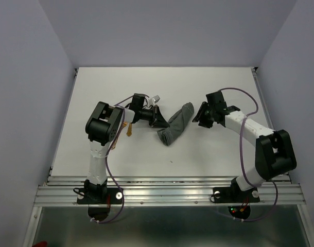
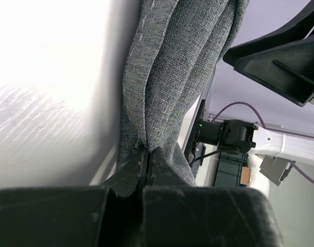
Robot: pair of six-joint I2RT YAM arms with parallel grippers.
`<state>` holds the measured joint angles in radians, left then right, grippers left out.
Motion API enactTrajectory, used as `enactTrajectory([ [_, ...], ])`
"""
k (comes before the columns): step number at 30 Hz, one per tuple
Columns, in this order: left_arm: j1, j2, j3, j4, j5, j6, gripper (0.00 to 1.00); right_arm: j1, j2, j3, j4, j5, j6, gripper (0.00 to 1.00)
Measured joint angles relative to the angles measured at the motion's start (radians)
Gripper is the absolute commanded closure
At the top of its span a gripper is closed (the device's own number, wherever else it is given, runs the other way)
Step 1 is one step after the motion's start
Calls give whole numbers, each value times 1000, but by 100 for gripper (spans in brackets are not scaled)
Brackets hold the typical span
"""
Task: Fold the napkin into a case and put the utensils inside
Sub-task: Turn over the smaller rectangle-folded napkin at the center of the board.
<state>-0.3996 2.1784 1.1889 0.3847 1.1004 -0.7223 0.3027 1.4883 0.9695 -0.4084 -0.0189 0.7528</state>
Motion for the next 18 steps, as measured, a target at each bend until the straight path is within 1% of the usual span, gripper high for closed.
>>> enactTrajectory([
  [1,3,0,-5,1,-2,1,90,11,32,19,11,-4,-2,63],
  [2,3,0,-8,1,-4,3,84,21,53,34,19,-3,1,66],
  [3,5,0,-12,1,-6,5,74,32,97,55,34,-6,0,73],
  [4,9,0,-15,-1,-11,13,70,33,111,64,35,-6,0,75],
  [5,9,0,-16,-6,-14,19,59,38,142,85,35,-7,-1,76],
  [6,10,0,-16,-17,-21,29,55,41,158,97,36,-7,-1,77],
  [8,16,-1,-16,-48,-35,57,50,46,206,132,37,-5,-2,77],
  [12,23,-33,-7,-140,-56,114,39,56,248,179,37,-3,-2,78],
  [14,24,-69,-6,-196,-98,146,36,64,267,203,35,-3,-2,78],
  [18,28,-150,-6,-294,-212,196,35,80,303,245,34,14,-6,80],
])
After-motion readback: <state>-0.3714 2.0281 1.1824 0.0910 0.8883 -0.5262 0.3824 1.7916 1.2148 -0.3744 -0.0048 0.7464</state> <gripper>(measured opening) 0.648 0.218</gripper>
